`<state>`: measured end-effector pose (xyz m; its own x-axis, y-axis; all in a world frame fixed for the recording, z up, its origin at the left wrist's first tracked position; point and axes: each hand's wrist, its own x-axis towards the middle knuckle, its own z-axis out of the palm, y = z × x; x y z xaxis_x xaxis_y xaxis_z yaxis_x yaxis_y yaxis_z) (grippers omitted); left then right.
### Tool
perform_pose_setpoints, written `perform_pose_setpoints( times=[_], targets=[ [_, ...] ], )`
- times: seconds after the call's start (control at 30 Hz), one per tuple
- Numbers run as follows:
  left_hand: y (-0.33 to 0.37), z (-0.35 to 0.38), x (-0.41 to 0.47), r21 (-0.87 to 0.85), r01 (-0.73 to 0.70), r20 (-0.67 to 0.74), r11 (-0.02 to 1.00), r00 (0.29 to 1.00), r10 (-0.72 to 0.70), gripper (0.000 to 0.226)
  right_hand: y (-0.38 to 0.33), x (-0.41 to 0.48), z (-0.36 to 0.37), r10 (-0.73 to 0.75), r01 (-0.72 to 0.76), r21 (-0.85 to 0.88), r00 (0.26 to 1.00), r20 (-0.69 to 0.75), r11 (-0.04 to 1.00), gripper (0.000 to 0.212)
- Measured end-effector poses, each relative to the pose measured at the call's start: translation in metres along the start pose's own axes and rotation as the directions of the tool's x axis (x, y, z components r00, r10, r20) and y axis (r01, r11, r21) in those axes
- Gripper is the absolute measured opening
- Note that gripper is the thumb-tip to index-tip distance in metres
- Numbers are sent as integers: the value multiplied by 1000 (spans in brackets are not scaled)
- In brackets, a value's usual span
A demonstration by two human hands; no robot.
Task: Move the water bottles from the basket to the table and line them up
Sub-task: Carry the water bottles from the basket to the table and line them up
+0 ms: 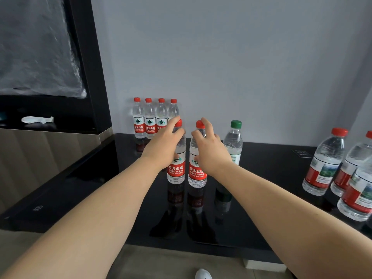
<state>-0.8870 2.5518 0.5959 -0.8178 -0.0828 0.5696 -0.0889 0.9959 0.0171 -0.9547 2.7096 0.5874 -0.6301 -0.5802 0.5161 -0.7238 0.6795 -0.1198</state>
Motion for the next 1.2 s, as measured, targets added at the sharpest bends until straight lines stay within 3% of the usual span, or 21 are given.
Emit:
perform_pose_setpoints(
  times=[1.2],
  targets=[
    [-83, 132, 176, -106, -88, -26, 990, 996, 86, 80, 48, 170, 106, 166, -166, 1, 986, -33, 986, 70]
  ],
)
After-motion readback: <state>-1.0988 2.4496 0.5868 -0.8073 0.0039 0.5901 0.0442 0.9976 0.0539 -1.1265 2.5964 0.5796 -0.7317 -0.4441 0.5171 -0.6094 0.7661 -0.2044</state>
